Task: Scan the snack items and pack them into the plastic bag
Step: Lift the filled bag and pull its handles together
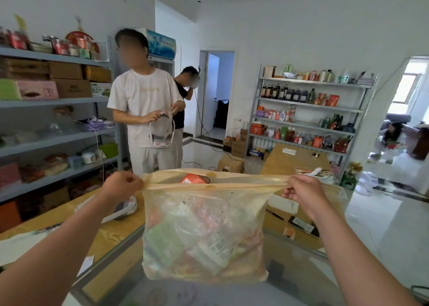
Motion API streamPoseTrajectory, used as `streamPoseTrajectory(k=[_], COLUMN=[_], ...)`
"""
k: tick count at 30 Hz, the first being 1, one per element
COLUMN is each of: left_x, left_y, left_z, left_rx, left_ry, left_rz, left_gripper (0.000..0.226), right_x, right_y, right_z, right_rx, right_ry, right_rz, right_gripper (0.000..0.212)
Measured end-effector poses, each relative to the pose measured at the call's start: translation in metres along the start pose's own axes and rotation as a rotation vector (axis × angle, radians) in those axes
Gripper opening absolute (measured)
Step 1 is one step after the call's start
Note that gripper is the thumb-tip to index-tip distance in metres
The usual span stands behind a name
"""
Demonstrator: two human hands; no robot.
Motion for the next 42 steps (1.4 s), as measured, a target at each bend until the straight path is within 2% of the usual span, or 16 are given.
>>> streamPoseTrajectory(k=[4, 6, 11, 14, 16, 18, 20, 22, 24, 26, 29, 32, 35, 37, 39, 42], left_x=[0.004, 0.001, -0.012, -0.018, -0.02, -0.016, -0.014, -0.014, -0.013, -0.01, -0.01, -0.012, -0.021, -0.029, -0.033, -0.027], left_y=[-0.019, -0.025, -0.051, -0.079, -0.096, -0.105, -0.106, -0.105, -0.106, -0.108, -0.107, -0.104, -0.089, -0.073, -0.059, -0.054], left_z=[0.014, 0.022, 0.032, 0.033, 0.031, 0.028, 0.024, 0.023, 0.022, 0.021, 0.018, 0.015, 0.017, 0.019, 0.021, 0.022], left_rx=[0.112, 0.161, 0.272, 0.336, 0.395, 0.446, 0.461, 0.454, 0.434, 0.431, 0.429, 0.436, 0.385, 0.319, 0.249, 0.207], left_ry=[0.15, 0.122, -0.063, -0.207, -0.286, -0.297, -0.299, -0.309, -0.315, -0.324, -0.344, -0.349, -0.353, -0.367, -0.38, -0.382], left_rz=[0.412, 0.518, 0.563, 0.472, 0.363, 0.294, 0.258, 0.239, 0.228, 0.216, 0.191, 0.176, 0.171, 0.162, 0.145, 0.09], left_gripper=[0.03, 0.033, 0.035, 0.038, 0.04, 0.038, 0.037, 0.037, 0.037, 0.036, 0.035, 0.035, 0.036, 0.036, 0.037, 0.035], right_x=[0.004, 0.006, 0.019, 0.011, 0.001, 0.002, 0.03, 0.082, 0.15, 0.212, 0.265, 0.283, 0.278, 0.264, 0.242, 0.209], right_y=[0.005, 0.008, 0.021, 0.039, 0.049, 0.069, 0.091, 0.101, 0.09, 0.062, 0.027, 0.003, 0.006, 0.015, 0.016, 0.01], right_z=[-0.002, -0.001, -0.006, -0.015, -0.02, -0.035, -0.074, -0.124, -0.154, -0.151, -0.123, -0.094, -0.073, -0.066, -0.054, -0.037], right_rx=[0.009, 0.006, -0.024, -0.081, -0.148, -0.363, -0.718, -1.052, -1.167, -1.037, -0.867, -0.873, -0.873, -0.88, -0.775, -0.569], right_ry=[0.019, 0.039, 0.11, 0.001, -0.136, -0.353, -0.508, -0.374, 0.001, 0.293, 0.4, 0.368, 0.246, 0.13, 0.072, 0.095], right_rz=[-0.053, -0.062, -0.077, -0.087, -0.21, -0.515, -0.697, -0.743, -0.836, -1.022, -1.256, -1.52, -1.546, -1.577, -1.654, -1.665], right_gripper=[0.019, 0.019, 0.014, 0.008, 0.016, 0.02, 0.009, 0.008, 0.018, 0.025, 0.04, 0.052, 0.035, 0.033, 0.033, 0.028])
Point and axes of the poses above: each hand's wrist, its own z-axis towards the middle knuckle, its own x-axis out of the palm, y = z × x, the point moved 10 cm from there along z, towards the middle knuckle, and after that the axes turned 15 degrees about x, right-handed, at the moved point
